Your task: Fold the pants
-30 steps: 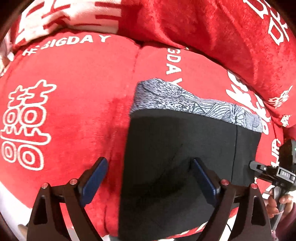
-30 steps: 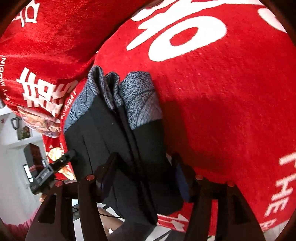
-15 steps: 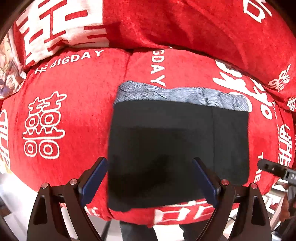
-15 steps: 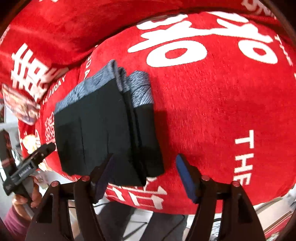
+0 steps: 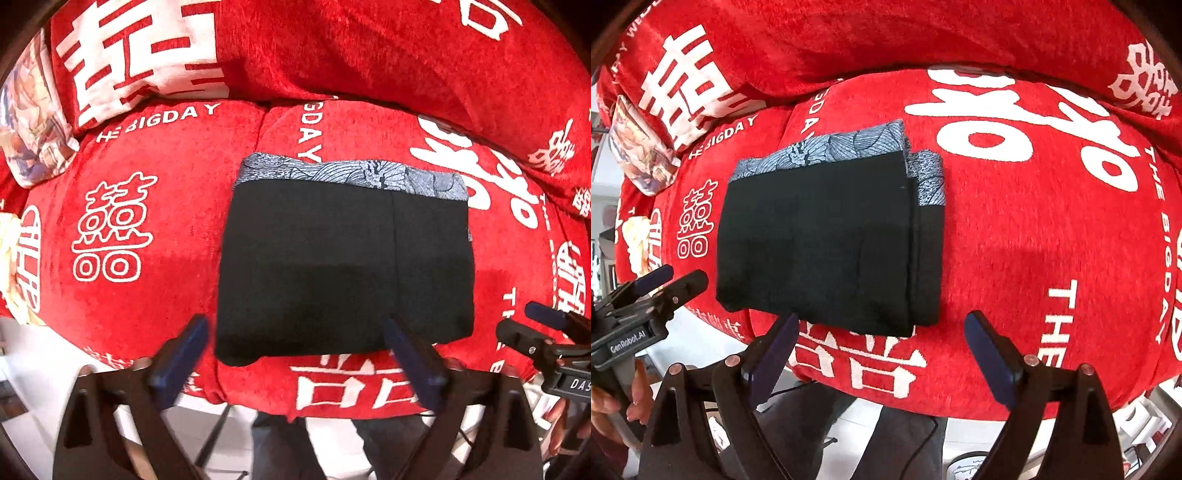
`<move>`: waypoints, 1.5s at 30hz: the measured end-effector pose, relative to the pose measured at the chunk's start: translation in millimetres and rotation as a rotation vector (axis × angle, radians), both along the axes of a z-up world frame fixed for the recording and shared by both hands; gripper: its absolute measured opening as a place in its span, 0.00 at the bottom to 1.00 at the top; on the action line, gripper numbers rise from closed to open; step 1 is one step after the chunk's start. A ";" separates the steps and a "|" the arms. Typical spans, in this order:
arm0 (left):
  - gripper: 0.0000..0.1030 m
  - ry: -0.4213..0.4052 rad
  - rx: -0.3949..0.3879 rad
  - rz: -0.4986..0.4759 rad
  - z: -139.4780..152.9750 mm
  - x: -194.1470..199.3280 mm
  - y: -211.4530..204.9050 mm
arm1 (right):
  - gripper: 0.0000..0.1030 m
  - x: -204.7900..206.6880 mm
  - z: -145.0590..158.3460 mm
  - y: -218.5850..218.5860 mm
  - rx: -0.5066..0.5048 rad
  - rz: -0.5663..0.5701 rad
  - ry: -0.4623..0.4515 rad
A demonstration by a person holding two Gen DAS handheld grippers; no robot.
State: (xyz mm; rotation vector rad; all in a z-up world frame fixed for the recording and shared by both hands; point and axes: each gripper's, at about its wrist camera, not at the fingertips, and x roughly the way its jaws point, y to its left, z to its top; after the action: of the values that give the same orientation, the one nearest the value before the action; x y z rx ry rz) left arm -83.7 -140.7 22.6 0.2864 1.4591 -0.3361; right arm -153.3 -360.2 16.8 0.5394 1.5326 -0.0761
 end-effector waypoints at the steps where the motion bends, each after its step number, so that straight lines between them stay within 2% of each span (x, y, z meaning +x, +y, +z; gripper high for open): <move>1: 1.00 -0.004 0.000 -0.008 1.3 0.0 0.7 | 0.90 -0.9 1.7 2.2 -0.004 -0.008 -0.002; 6: 1.00 -0.001 0.000 -0.048 7.4 0.8 9.4 | 0.91 -2.4 12.8 13.1 -0.055 -0.072 -0.012; 11: 1.00 -0.018 0.007 -0.074 19.3 -5.0 16.8 | 0.91 -0.2 28.0 26.8 -0.152 -0.075 -0.015; 16: 1.00 -0.037 0.009 -0.080 28.0 -11.5 23.3 | 0.91 2.9 37.9 33.5 -0.145 -0.104 0.017; 20: 1.00 -0.065 0.019 -0.094 34.3 -16.1 26.6 | 0.91 3.9 49.8 44.4 -0.173 -0.094 0.022; 25: 1.00 -0.059 0.015 -0.085 37.0 -15.9 32.9 | 0.91 3.4 61.8 57.1 -0.231 -0.076 0.023; 34: 1.00 -0.083 0.007 -0.080 45.6 -15.3 34.0 | 0.91 4.4 70.7 66.7 -0.269 -0.035 0.020; 45: 1.00 -0.092 0.009 -0.100 51.5 -15.2 25.4 | 0.91 1.7 77.0 64.1 -0.292 -0.053 0.022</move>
State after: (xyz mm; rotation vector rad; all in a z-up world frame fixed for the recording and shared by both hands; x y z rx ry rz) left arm -98.9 -115.3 74.1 0.3783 1.3594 -0.3919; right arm -151.6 -296.1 93.8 0.3470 1.4963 -0.3427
